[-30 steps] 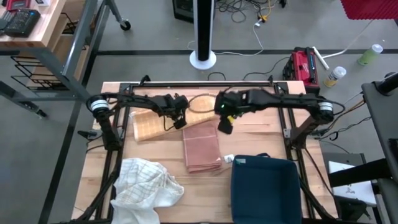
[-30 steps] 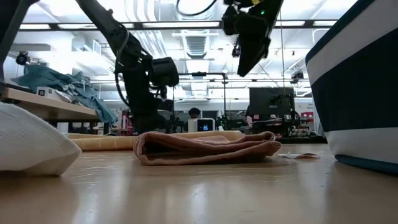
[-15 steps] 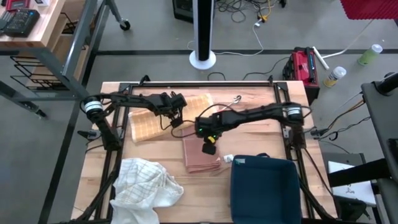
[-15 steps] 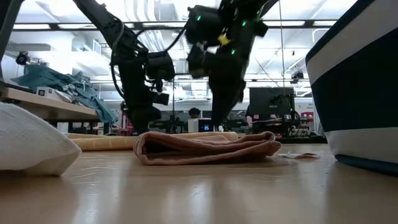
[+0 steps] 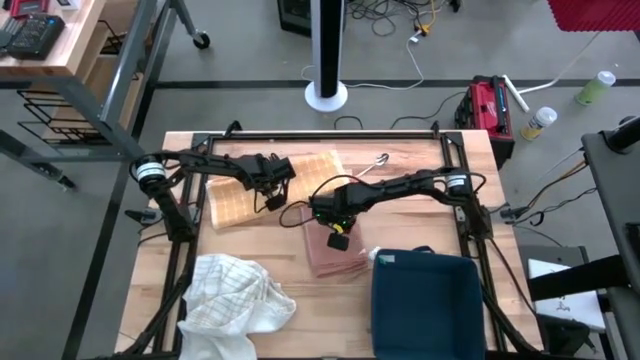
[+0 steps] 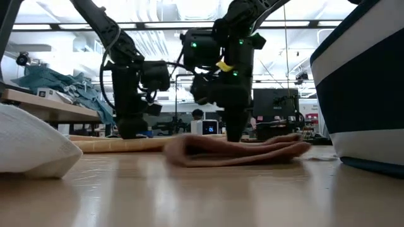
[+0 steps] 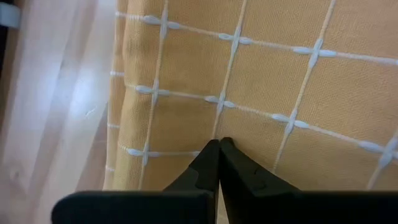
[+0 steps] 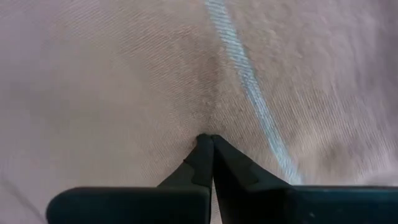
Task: Fold towel
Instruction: Fold the yellow towel
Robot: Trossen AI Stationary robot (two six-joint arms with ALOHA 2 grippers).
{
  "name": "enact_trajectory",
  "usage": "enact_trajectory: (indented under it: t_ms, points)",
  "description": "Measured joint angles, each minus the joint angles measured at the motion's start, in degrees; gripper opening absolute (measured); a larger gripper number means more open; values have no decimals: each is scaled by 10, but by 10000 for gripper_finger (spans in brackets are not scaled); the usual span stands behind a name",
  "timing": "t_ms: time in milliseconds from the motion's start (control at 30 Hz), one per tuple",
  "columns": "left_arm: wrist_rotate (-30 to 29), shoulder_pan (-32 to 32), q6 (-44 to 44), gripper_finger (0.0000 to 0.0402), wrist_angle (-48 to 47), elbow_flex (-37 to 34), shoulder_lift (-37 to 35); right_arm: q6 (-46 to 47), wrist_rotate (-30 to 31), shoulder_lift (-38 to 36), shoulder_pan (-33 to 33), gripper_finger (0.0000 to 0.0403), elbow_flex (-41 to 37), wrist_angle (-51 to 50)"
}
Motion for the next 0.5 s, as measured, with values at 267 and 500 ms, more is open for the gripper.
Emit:
enact_trajectory:
  t_ms: [267,500]
  points:
    - [13,0,11,1,-8,-18,-6,7,110,-22,-26,0,7,-83]
    - [35,0,13,1,-51,-22,-7,1,153,-27,-62,0,6,-113]
